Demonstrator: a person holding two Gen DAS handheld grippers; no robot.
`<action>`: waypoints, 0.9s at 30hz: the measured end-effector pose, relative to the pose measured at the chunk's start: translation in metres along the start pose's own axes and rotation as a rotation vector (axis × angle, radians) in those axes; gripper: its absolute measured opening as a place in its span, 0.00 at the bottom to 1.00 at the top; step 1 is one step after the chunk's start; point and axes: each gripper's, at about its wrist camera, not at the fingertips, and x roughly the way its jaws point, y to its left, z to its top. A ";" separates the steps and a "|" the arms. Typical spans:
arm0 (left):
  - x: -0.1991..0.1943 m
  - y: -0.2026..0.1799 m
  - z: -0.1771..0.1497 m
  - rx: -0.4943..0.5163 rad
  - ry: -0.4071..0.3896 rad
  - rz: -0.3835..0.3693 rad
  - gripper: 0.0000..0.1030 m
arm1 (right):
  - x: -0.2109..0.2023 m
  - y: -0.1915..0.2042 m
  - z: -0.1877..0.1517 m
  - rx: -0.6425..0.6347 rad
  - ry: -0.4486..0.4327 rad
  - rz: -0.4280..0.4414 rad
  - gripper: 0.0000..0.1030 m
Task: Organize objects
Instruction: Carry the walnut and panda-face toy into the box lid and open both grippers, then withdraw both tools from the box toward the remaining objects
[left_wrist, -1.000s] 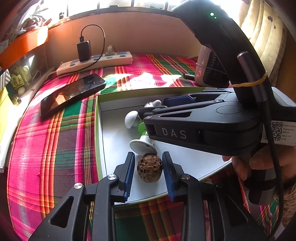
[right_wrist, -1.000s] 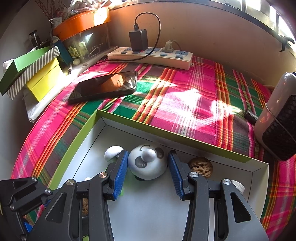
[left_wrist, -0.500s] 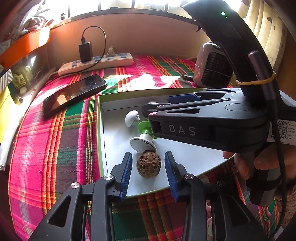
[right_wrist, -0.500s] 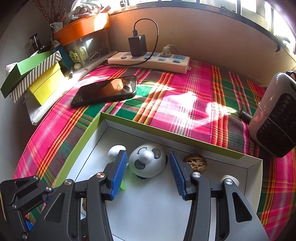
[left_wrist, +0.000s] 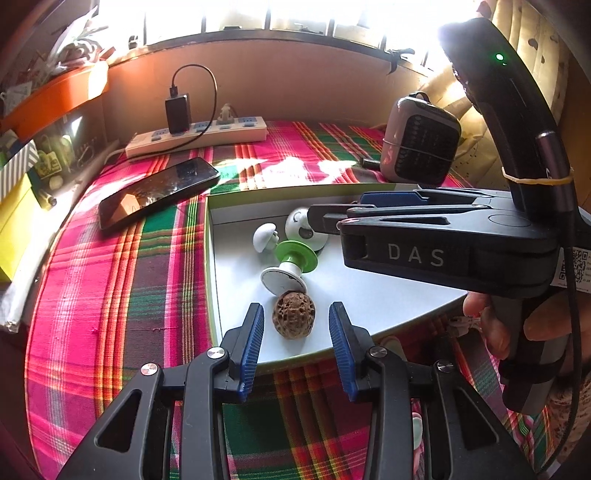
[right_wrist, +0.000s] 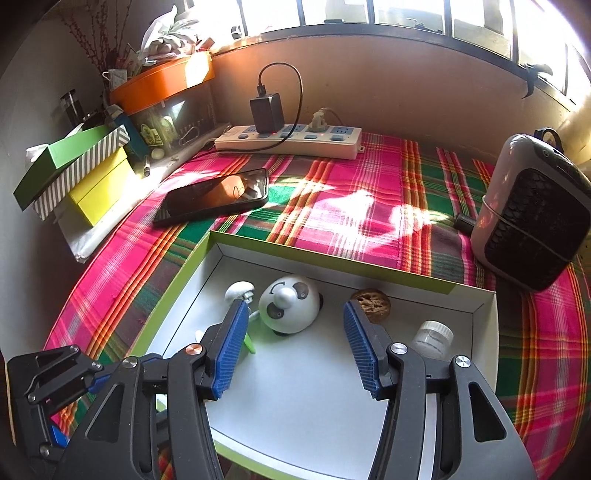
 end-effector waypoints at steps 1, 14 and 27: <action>-0.001 0.000 -0.001 -0.001 -0.002 -0.002 0.34 | -0.003 -0.001 -0.001 0.004 -0.006 -0.002 0.54; -0.018 -0.006 -0.009 0.006 -0.020 0.000 0.34 | -0.037 -0.009 -0.022 0.044 -0.062 -0.050 0.55; -0.032 -0.010 -0.027 -0.005 -0.018 -0.037 0.34 | -0.065 -0.014 -0.055 0.070 -0.086 -0.088 0.55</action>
